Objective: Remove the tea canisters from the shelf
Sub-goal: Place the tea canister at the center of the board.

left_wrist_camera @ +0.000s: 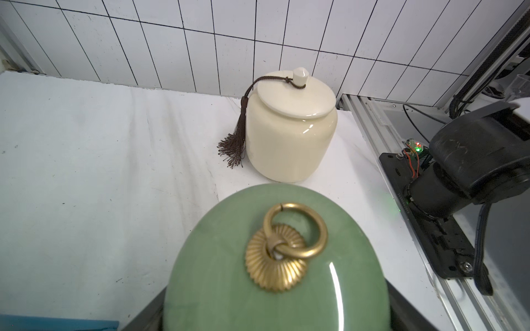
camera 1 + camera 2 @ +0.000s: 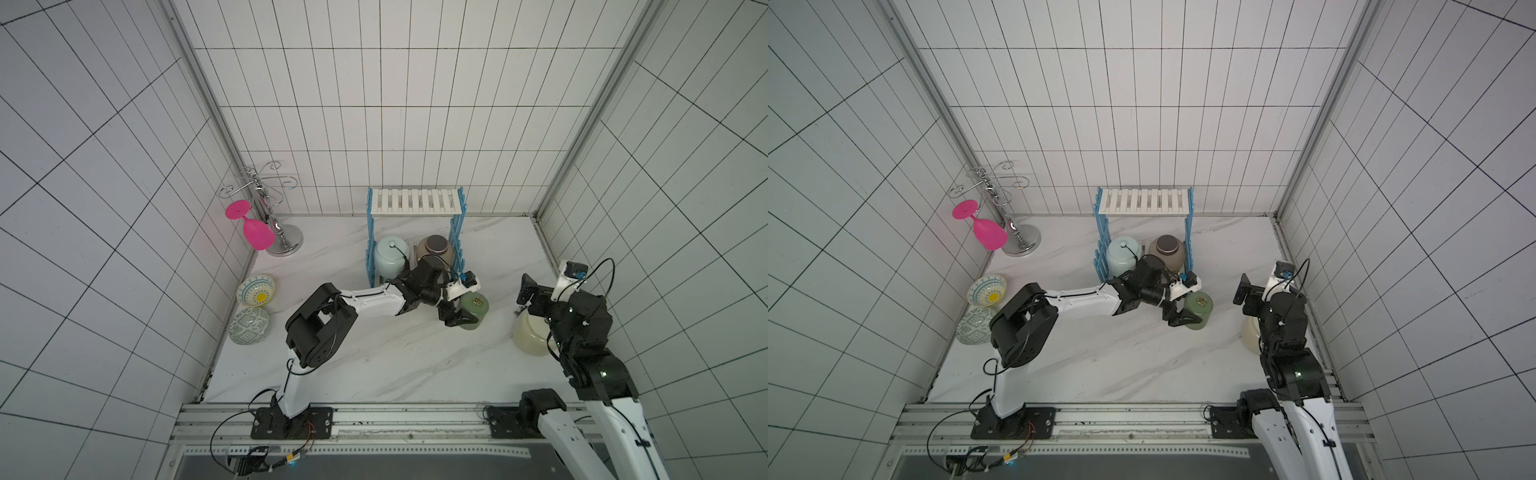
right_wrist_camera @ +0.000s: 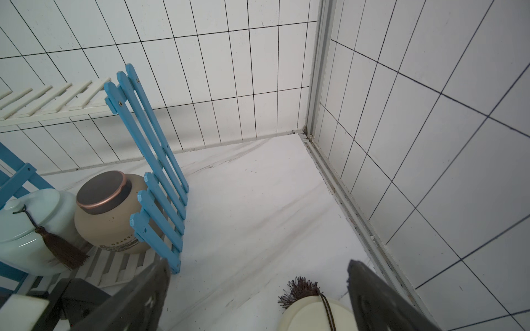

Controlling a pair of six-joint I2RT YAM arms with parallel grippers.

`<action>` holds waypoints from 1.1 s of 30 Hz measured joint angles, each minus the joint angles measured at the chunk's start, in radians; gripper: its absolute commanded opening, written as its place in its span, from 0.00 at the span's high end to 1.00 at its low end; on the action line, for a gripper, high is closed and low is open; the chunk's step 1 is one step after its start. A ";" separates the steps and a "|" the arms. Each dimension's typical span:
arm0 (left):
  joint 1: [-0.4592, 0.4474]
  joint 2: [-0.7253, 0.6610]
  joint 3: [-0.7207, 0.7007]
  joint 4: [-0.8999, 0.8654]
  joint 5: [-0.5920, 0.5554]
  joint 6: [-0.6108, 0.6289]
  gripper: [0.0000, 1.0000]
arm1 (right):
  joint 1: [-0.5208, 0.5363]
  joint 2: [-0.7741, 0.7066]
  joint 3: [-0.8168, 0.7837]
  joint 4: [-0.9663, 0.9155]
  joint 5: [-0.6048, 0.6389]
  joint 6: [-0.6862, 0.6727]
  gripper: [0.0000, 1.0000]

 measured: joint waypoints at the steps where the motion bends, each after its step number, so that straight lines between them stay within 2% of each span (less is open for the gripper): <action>1: -0.005 0.006 -0.010 0.021 -0.006 0.002 0.43 | 0.000 -0.001 0.000 0.001 0.002 0.000 0.00; 13: -0.045 0.058 -0.092 0.196 -0.077 0.057 0.42 | 0.000 -0.001 0.000 0.003 0.004 -0.003 0.00; 33: -0.080 0.131 -0.093 0.259 -0.092 0.056 0.38 | 0.000 -0.001 0.000 0.003 0.004 -0.003 0.00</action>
